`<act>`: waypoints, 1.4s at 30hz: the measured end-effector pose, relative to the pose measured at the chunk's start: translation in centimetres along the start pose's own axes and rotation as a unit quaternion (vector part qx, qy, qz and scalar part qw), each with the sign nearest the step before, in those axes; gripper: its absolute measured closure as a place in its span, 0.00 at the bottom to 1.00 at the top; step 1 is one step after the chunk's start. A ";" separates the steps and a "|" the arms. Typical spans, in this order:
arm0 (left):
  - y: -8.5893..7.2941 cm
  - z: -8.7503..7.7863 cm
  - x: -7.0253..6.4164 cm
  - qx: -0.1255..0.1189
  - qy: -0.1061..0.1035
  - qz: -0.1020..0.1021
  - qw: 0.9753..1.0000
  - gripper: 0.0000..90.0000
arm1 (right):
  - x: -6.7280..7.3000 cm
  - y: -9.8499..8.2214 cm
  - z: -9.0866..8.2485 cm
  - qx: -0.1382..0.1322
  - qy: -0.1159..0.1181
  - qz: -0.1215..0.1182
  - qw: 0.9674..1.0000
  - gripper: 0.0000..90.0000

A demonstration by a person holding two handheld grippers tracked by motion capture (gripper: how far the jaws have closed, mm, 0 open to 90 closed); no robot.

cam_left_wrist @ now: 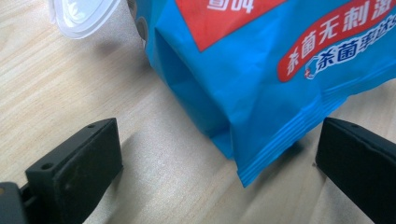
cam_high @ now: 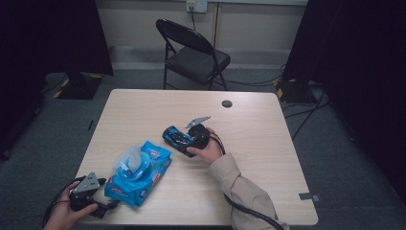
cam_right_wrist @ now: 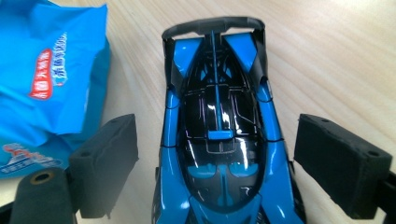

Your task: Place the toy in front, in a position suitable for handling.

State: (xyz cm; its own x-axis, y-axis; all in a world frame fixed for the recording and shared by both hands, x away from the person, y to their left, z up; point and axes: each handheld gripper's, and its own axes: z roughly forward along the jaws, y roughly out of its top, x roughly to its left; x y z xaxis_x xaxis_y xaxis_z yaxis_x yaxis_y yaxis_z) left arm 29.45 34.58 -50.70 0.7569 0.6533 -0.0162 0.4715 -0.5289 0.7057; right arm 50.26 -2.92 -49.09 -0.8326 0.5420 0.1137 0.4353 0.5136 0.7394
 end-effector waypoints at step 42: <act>0.0 0.0 0.0 0.000 0.000 0.000 1.000 0.00 | 0.7 -0.4 2.2 0.003 -0.038 -0.031 0.999 0.29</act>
State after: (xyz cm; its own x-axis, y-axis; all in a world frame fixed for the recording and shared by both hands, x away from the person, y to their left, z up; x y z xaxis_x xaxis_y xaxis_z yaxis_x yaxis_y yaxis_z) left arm 29.45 34.58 -50.70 0.7575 0.6527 -0.0160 0.4711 -0.5294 0.7056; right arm 50.29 -1.29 -50.79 -0.8295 0.5583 0.0165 0.3859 0.5514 0.7396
